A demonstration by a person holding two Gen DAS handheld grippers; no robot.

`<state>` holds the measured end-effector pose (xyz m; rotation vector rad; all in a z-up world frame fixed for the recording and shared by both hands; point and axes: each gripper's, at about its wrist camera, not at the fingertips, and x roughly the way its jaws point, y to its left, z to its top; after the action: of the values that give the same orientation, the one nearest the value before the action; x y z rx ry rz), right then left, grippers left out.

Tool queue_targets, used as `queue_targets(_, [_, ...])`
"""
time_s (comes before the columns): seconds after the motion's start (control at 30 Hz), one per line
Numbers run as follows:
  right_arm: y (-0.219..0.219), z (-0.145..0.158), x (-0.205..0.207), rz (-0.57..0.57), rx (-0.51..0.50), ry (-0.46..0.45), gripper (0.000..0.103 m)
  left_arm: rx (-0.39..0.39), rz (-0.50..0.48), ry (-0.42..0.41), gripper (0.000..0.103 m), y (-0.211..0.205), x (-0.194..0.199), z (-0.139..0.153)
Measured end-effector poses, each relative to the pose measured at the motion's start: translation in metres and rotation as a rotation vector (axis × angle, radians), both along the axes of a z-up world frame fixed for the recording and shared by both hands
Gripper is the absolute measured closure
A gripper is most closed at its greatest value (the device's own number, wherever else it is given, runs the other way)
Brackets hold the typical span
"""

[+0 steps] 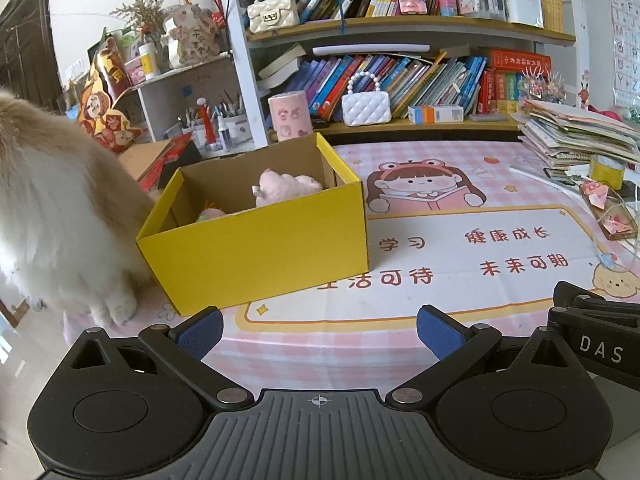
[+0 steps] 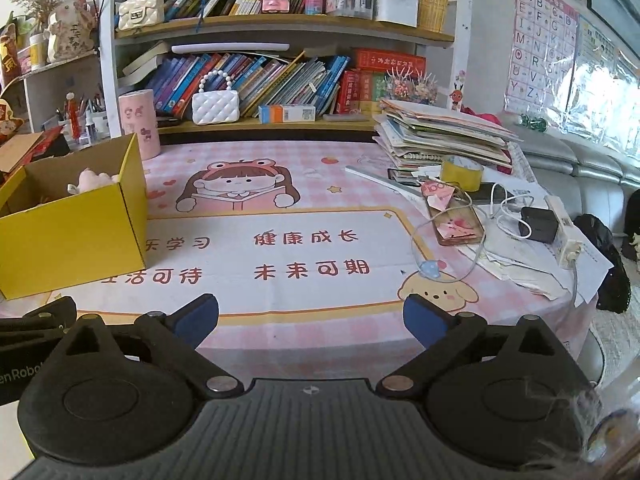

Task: Organize objects

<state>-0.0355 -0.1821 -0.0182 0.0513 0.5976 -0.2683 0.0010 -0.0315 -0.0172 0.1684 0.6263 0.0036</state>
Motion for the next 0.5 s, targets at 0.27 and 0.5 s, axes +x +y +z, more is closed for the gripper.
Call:
queue_targets(0.27, [0.0012, -0.0010, 0.0012, 0.007, -0.006, 0.006, 0.003, -0.007, 0.009, 0.003, 0.000, 0.0007, 0.0010, 0.0000])
queue_targets(0.5, [0.0032, -0.0008, 0.0030, 0.008, -0.009, 0.010, 0.003, -0.010, 0.013, 0.007, 0.000, 0.0032, 0.0031, -0.0004])
